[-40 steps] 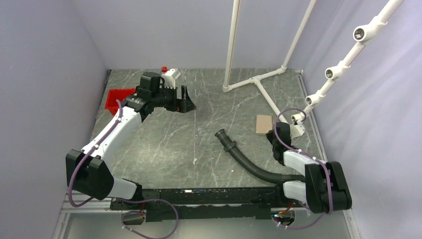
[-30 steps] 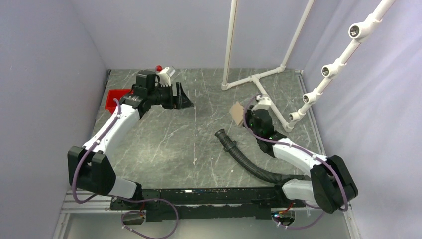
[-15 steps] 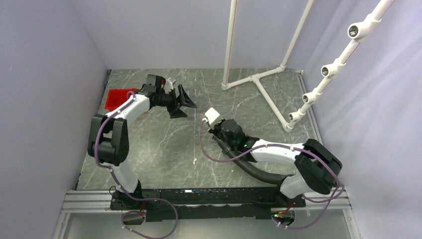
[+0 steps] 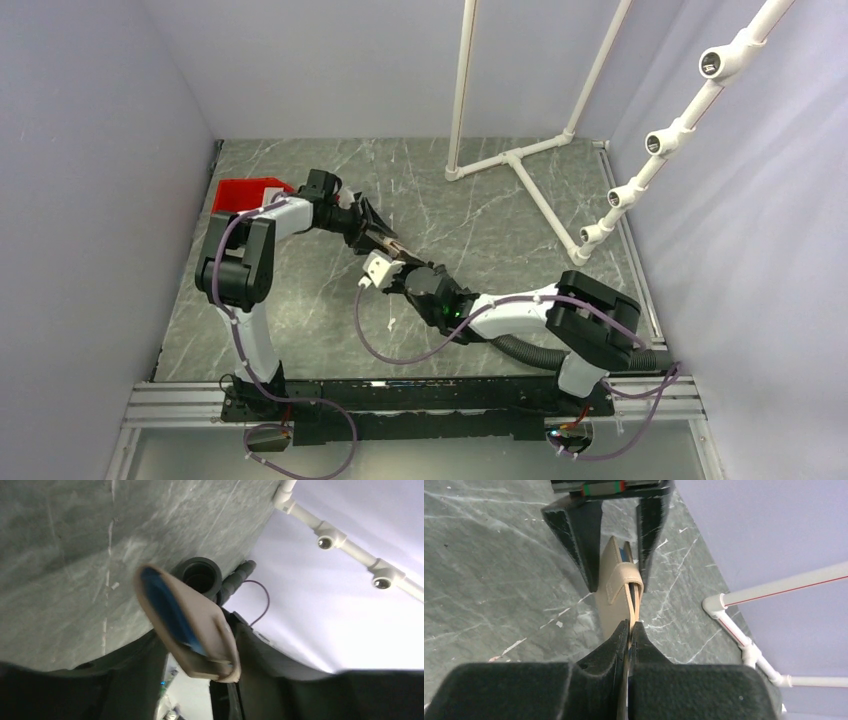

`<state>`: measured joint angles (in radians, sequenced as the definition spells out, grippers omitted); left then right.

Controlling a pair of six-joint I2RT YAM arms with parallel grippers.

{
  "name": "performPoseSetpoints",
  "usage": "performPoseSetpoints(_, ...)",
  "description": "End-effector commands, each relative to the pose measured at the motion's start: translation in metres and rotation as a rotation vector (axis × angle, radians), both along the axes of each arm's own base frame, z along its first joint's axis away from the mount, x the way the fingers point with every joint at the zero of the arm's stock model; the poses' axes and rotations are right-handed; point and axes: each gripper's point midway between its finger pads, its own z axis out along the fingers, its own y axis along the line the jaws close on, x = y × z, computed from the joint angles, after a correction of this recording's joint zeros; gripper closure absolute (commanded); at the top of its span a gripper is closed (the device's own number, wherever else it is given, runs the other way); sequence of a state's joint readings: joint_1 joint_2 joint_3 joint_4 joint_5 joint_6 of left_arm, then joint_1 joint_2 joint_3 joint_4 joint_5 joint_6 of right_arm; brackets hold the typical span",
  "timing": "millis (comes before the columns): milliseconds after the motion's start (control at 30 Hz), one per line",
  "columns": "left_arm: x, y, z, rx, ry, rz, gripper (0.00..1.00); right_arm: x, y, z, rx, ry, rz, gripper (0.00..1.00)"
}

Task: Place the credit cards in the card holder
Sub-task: Place the card holder at the center of the board.

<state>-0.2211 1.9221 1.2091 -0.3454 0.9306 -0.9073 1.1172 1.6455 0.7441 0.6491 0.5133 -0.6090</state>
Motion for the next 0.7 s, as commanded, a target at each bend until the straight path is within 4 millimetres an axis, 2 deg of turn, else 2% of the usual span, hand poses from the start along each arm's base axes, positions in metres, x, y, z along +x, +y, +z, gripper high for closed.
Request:
performPoseSetpoints(0, 0.001, 0.001, 0.007, -0.011, -0.023, -0.023, 0.58, 0.0, 0.009, 0.035, 0.074, -0.118, -0.064, 1.0)
performPoseSetpoints(33, 0.003, 0.004, 0.008, 0.001, -0.042, -0.025, 0.7, -0.003, 0.009, 0.03, 0.061, -0.11, -0.073, 0.9)
performPoseSetpoints(133, 0.009, 0.009, 0.023, -0.008, -0.146, -0.066, 0.87, -0.011, 0.001, 0.019, 0.104, 0.006, -0.168, 0.36)
performPoseSetpoints(200, 0.011, 0.012, 0.035, 0.006, -0.24, -0.1, 0.96, -0.026, 0.001, 0.012, 0.165, 0.209, -0.17, 0.28)
performPoseSetpoints(233, 0.012, 0.013, 0.043, 0.023, -0.294, -0.111, 1.0, -0.034, 0.001, 0.013, 0.216, 0.332, -0.154, 0.21)
performPoseSetpoints(333, 0.013, 0.014, 0.071, 0.062, -0.489, -0.155, 1.0, -0.057, -0.002, 0.028, 0.42, 0.707, -0.131, 0.13)
performPoseSetpoints(433, 0.0, 0.002, 0.115, 0.005, -0.708, -0.225, 1.0, -0.06, -0.021, 0.056, 0.601, 0.923, -0.173, 0.13)
performPoseSetpoints(467, -0.007, -0.003, 0.13, -0.029, -0.781, -0.247, 1.0, -0.065, -0.024, 0.068, 0.65, 1.012, -0.125, 0.13)
performPoseSetpoints(567, -0.029, -0.013, 0.167, -0.127, -0.972, -0.299, 1.0, -0.059, -0.042, 0.103, 0.797, 1.122, -0.027, 0.15)
performPoseSetpoints(667, -0.057, -0.023, 0.191, -0.222, -1.092, -0.379, 1.0, -0.054, -0.049, 0.113, 0.804, 1.147, 0.06, 0.15)
